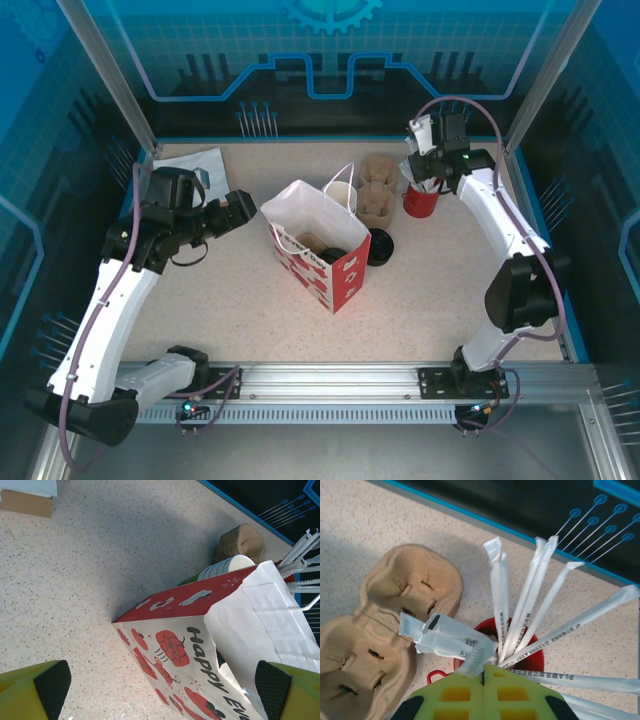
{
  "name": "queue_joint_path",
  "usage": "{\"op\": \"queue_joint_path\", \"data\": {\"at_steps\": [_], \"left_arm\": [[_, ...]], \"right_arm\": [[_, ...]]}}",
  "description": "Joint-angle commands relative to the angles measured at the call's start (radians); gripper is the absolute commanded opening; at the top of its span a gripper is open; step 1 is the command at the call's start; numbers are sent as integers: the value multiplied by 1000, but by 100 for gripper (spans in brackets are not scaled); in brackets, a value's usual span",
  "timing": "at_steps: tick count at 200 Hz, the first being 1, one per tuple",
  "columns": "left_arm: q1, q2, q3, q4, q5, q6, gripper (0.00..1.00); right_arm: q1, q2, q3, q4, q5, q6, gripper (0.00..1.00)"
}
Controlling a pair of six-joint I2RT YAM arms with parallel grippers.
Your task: Pack the takeout coffee
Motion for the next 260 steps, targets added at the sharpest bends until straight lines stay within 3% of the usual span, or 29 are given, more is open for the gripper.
{"op": "queue_joint_path", "data": {"at_steps": [1, 146, 179, 208, 260], "left_arm": [[8, -1, -1, 3, 11, 10, 99], [9, -12, -17, 37, 49, 0, 99], [8, -13, -19, 45, 56, -4, 99], [9, -11, -20, 50, 59, -4, 99], [9, -10, -27, 58, 57, -11, 99]], "right_arm": [[-17, -60, -36, 47, 21, 25, 0], [-11, -388, -51, -33, 78, 91, 0], [5, -501, -12, -108, -52, 144, 0], [20, -580, 33, -173, -258, 193, 0], [116, -656, 72, -237, -519, 270, 0]]}}
